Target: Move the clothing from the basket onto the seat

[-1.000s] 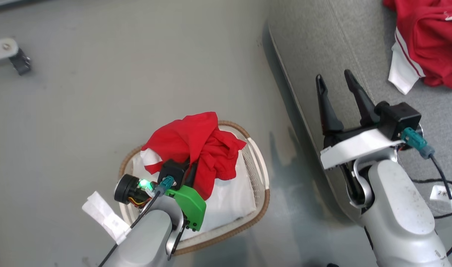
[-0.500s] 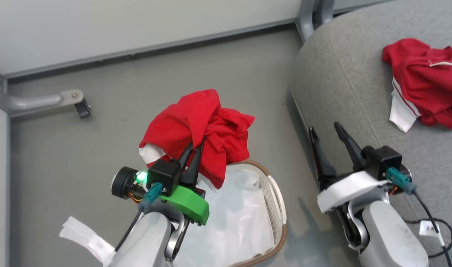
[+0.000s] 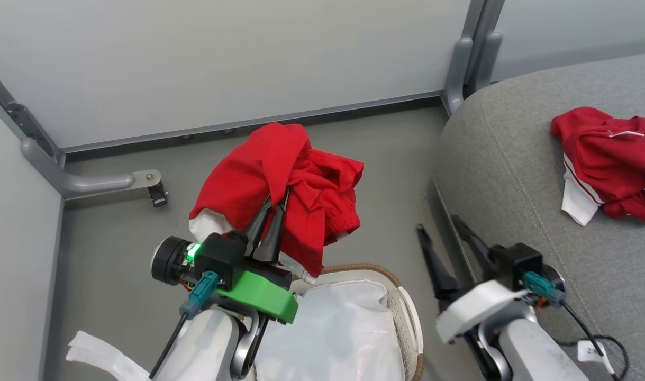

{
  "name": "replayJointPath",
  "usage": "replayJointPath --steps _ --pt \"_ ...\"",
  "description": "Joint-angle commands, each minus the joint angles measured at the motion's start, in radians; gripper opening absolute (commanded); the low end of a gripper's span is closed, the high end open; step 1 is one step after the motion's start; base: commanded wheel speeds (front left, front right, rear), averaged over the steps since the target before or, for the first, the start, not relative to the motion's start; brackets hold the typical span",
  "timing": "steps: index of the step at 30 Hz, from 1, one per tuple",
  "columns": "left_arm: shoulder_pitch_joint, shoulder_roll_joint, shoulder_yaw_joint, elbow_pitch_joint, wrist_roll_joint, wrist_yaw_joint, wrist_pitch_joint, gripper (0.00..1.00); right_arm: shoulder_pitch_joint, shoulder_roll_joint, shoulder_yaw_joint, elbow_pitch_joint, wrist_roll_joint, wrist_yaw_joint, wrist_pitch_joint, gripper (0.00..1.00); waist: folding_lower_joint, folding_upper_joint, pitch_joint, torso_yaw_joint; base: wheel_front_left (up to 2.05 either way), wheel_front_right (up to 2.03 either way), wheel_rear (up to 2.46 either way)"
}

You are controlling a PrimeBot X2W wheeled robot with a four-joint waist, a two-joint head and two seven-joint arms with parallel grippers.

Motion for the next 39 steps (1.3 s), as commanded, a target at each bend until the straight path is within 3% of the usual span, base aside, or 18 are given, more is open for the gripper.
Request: replayJointPath --steps 1,4,9,17,22,23,24,25,32,34,35,39 --pt "0.015 0.001 -0.001 -0.011 0.002 -0.005 0.000 0.00 -0.033 -0.011 0.044 -0.022 0.029 -0.001 -0.005 1.00 0.0001 0.0059 -0.006 0.007 0.00 0.00 0.00" --pt "0.018 0.001 -0.007 -0.020 -0.008 -0.001 0.000 0.00 -0.087 -0.068 0.179 -0.029 0.050 -0.001 -0.005 1.00 0.0001 0.0059 -0.009 0.010 0.00 0.00 0.00" --pt "0.021 0.001 -0.027 -0.028 -0.017 0.003 0.000 0.00 -0.217 -0.111 0.358 -0.008 0.074 -0.001 -0.005 1.00 0.0001 0.0059 -0.015 0.017 0.00 0.00 0.00" --pt "0.004 0.001 -0.095 -0.032 -0.045 0.006 0.000 0.00 -0.391 -0.112 0.574 0.100 0.121 -0.001 -0.004 1.00 0.0001 0.0059 -0.011 0.043 0.00 0.00 0.00" --pt "-0.012 0.001 -0.145 -0.034 -0.064 0.003 0.000 0.00 -0.465 -0.077 0.660 0.204 0.145 -0.001 -0.004 1.00 0.0001 0.0059 -0.008 0.069 0.00 0.00 0.00" --pt "-0.014 0.001 -0.155 -0.034 -0.071 0.003 0.000 0.00 -0.473 -0.071 0.663 0.219 0.156 -0.001 -0.005 0.84 0.0001 0.0059 -0.007 0.075 0.00 0.00 0.00" --pt "-0.015 0.001 -0.162 -0.034 -0.074 0.004 0.000 0.00 -0.477 -0.067 0.662 0.228 0.164 -0.001 -0.005 0.27 0.0001 0.0059 -0.007 0.079 0.00 0.00 0.00" --pt "-0.016 0.001 -0.169 -0.033 -0.079 0.007 0.000 0.00 -0.481 -0.062 0.655 0.231 0.171 -0.001 -0.005 0.00 0.0001 0.0059 -0.006 0.084 0.00 0.00 0.00" --pt "-0.014 0.001 -0.171 -0.027 -0.082 0.018 0.000 0.00 -0.435 -0.069 0.553 0.202 0.154 -0.001 -0.005 0.00 0.0001 0.0059 0.001 0.087 0.00 0.00 0.00" --pt "-0.005 0.001 -0.161 -0.035 -0.096 0.017 0.000 0.53 -0.419 -0.073 0.516 0.185 0.138 -0.001 -0.005 0.00 0.0001 0.0059 0.003 0.072 0.00 0.00 0.00" --pt "-0.001 0.001 -0.156 -0.031 -0.090 0.019 0.000 0.98 -0.405 -0.074 0.495 0.176 0.133 -0.001 -0.005 0.00 0.0001 0.0059 0.004 0.058 0.00 0.00 0.00" --pt "0.006 0.001 -0.126 -0.024 -0.075 0.025 0.000 1.00 -0.361 -0.083 0.436 0.145 0.121 -0.001 -0.005 0.00 0.0001 0.0059 0.019 -0.017 0.00 0.00 0.00"
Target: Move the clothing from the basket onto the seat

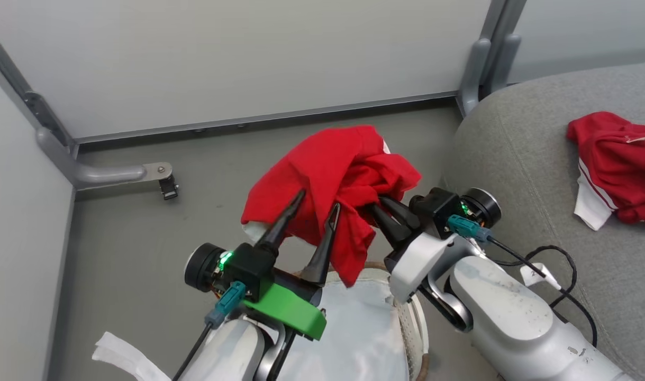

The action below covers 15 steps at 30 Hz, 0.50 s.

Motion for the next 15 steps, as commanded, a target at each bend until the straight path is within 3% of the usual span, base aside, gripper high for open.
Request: replayJointPath --steps 1,9,10,15 --pt "0.003 0.002 0.013 0.005 0.012 0.005 0.001 1.00 0.020 -0.007 -0.018 -0.012 -0.008 -0.001 -0.005 0.00 0.0000 0.0059 0.019 -0.078 0.00 0.00 0.00" --pt "0.009 0.003 0.065 0.037 0.046 -0.017 0.001 1.00 0.097 -0.015 -0.121 -0.069 -0.018 -0.001 -0.005 0.00 0.0000 0.0059 0.055 -0.303 0.00 0.00 0.00" --pt "0.011 0.003 0.067 0.047 0.051 -0.023 0.001 1.00 0.122 -0.017 -0.154 -0.084 -0.015 -0.001 -0.005 0.00 0.0000 0.0059 0.063 -0.359 0.00 0.00 0.00" --pt "0.011 0.003 0.074 0.064 0.063 -0.034 0.001 1.00 0.169 -0.018 -0.211 -0.105 -0.012 -0.001 -0.005 0.00 0.0000 0.0059 0.081 -0.468 0.00 0.00 0.00"
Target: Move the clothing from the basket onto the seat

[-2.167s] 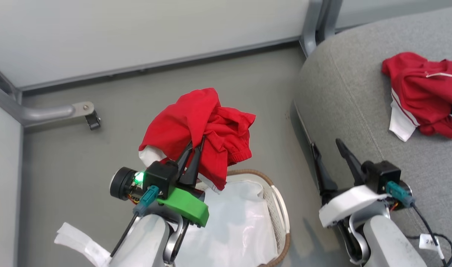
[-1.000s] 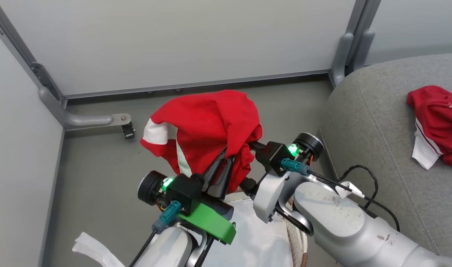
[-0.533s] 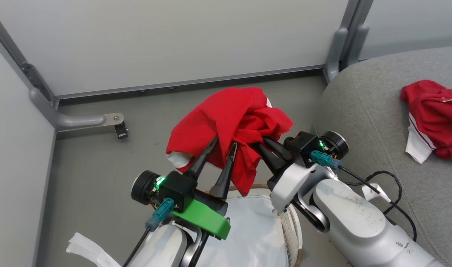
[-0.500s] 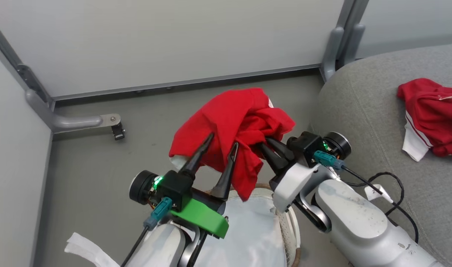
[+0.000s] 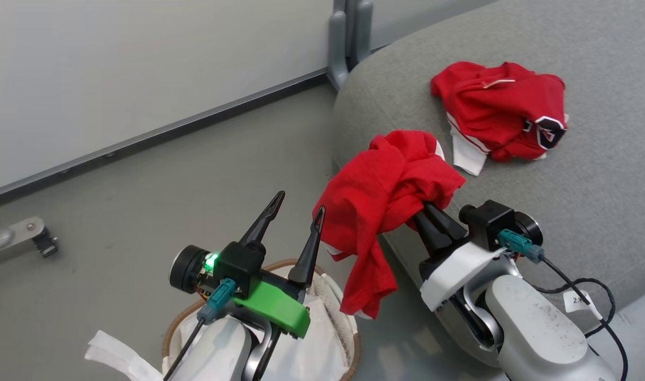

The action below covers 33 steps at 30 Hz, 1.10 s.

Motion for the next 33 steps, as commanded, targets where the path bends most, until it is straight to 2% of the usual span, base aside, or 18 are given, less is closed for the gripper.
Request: replayJointPath --steps 1,4,8,12,16,19,25,33 --pt "0.007 0.005 0.005 0.005 0.008 -0.006 0.001 1.00 0.017 -0.002 -0.012 -0.008 0.005 -0.001 -0.005 0.00 0.0000 0.0059 0.044 -0.164 0.00 0.00 0.00" --pt "0.001 0.005 0.003 0.017 0.013 -0.012 0.001 1.00 0.039 -0.005 -0.062 -0.016 0.012 -0.001 -0.005 0.00 0.0000 0.0059 0.056 -0.202 0.00 0.00 0.00" --pt "-0.022 0.006 -0.009 0.037 0.026 -0.018 0.001 1.00 0.027 -0.028 -0.142 -0.038 -0.001 -0.001 -0.005 0.00 0.0000 0.0059 0.082 -0.215 0.00 0.00 0.00" --pt "-0.034 0.008 -0.005 0.069 0.045 -0.025 0.001 1.00 -0.033 -0.080 -0.228 -0.058 -0.018 -0.001 -0.005 0.00 0.0000 0.0059 0.120 -0.220 0.00 0.00 0.00" --pt "-0.043 0.019 0.010 0.083 0.057 -0.028 0.001 1.00 -0.139 -0.159 -0.286 -0.040 -0.054 -0.001 -0.005 0.00 0.0000 0.0059 0.165 -0.219 0.00 0.00 0.00" --pt "-0.053 0.030 0.011 0.089 0.072 -0.030 0.001 1.00 -0.245 -0.225 -0.309 -0.005 -0.083 -0.001 -0.005 0.00 0.0000 0.0059 0.216 -0.202 0.00 0.00 0.00" --pt "-0.093 0.059 0.000 0.106 0.096 -0.032 0.001 1.00 -0.459 -0.302 -0.366 0.074 -0.132 -0.001 -0.005 0.00 0.0000 0.0059 0.316 -0.150 0.00 0.00 0.00" --pt "-0.163 0.071 -0.013 0.097 0.105 -0.033 0.001 1.00 -0.639 -0.358 -0.459 0.257 -0.231 -0.001 -0.005 0.00 0.0000 0.0059 0.430 -0.061 0.00 0.00 0.00"
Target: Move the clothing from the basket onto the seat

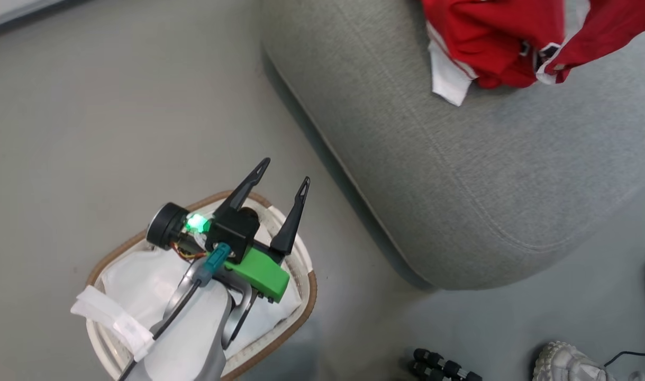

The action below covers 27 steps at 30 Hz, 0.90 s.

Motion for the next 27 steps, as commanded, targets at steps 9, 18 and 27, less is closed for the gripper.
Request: replayJointPath --steps 9,18,27 --pt "-0.058 0.013 0.010 -0.032 0.018 -0.003 0.001 1.00 -0.011 0.056 -0.083 0.209 -0.072 -0.001 -0.005 0.00 -0.0001 0.0059 0.177 0.169 0.00 0.00 0.00" --pt "-0.068 -0.001 0.031 -0.041 0.015 -0.003 0.001 1.00 0.051 0.152 -0.097 0.338 -0.052 -0.001 -0.003 0.24 -0.0001 0.0059 0.192 0.208 0.00 0.00 0.00" --pt "-0.026 -0.012 0.080 -0.036 0.005 -0.003 0.001 1.00 0.187 0.182 -0.158 0.227 -0.028 -0.001 -0.003 1.00 -0.0001 0.0059 0.094 0.180 0.00 0.00 0.00"
